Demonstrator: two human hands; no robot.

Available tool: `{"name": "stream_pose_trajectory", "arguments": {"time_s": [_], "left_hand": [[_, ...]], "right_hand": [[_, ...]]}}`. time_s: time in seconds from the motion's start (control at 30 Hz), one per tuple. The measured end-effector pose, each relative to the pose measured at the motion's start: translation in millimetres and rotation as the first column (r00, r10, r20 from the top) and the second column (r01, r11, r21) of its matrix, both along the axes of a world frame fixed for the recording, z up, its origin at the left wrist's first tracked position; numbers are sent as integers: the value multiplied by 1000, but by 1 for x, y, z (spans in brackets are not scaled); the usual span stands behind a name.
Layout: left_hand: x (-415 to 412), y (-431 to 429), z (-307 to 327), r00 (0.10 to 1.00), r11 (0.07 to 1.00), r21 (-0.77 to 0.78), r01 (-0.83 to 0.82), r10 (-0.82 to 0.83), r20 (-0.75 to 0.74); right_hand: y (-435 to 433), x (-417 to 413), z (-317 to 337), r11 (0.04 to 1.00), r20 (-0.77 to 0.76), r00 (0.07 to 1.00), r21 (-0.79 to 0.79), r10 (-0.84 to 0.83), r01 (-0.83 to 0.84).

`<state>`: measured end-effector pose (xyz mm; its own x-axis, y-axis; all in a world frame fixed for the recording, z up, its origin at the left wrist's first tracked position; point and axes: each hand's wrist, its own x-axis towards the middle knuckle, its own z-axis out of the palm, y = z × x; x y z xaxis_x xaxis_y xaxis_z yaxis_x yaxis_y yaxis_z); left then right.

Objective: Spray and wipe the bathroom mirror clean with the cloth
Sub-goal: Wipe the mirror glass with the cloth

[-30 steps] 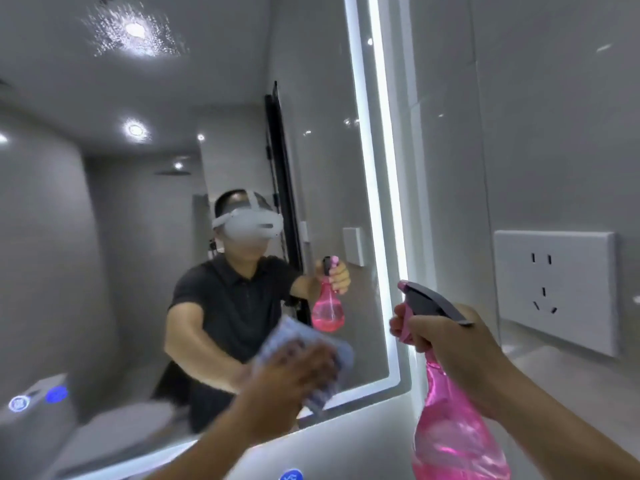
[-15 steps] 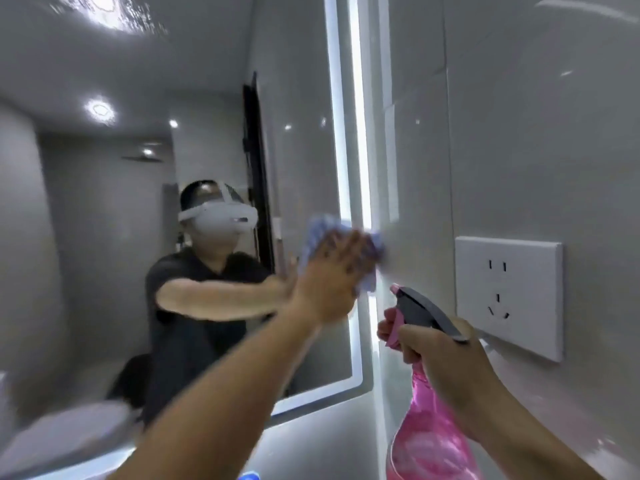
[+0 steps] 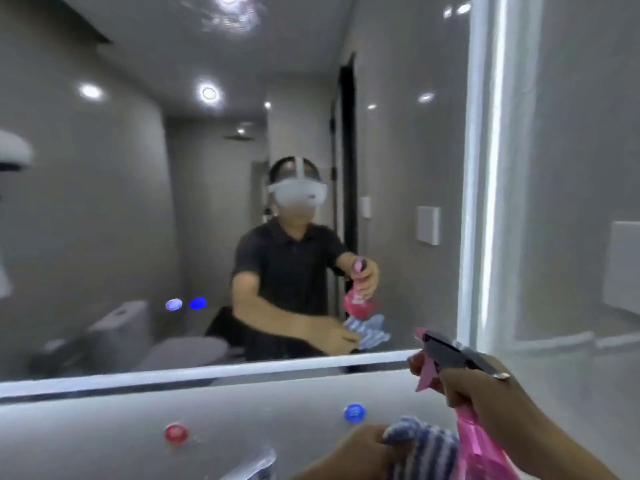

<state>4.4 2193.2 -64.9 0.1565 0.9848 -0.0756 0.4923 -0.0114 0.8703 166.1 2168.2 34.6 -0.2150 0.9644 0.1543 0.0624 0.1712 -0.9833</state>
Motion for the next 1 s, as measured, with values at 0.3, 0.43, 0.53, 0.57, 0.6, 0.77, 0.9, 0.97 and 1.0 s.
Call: {"name": "stream_pose_trajectory", "arguments": {"time_s": [0.3,0.43,0.53,0.57,0.6,0.77,0.9,0.97,1.0], "left_hand": [[-146,-98,28,973,978,167,-121,84,217],[-210,-121,32,938,952,169,-256,202,280],[-243,-130,21,922,905,214,-367,324,211],[-249,-132,15,908,875,242,-419,399,129],[-255,-132,4,866,827,292,-480,500,7],[-247,-152,-30,785,881,-147,-450,469,406],[-231,-142,-32,365,967,-227,-113,253,896],[-216,-141,-21,220,994,3,-109,21,975],[-216,-134,-22,165,993,3,-117,17,986]], "right_hand": [[-58,-134,-15,919,185,902,-149,389,-366],[-64,-189,-39,874,104,880,-217,463,-434],[-83,-226,-42,865,19,895,-267,446,-425],[-89,-235,-43,871,9,904,-272,428,-410],[-94,-242,-44,881,2,919,-284,394,-377],[-112,-272,-41,927,154,925,-210,346,-312],[-119,-286,-36,883,129,889,-244,438,-400],[-115,-288,-39,900,68,915,-224,398,-375],[-111,-287,-40,921,26,937,-197,348,-336]]}}
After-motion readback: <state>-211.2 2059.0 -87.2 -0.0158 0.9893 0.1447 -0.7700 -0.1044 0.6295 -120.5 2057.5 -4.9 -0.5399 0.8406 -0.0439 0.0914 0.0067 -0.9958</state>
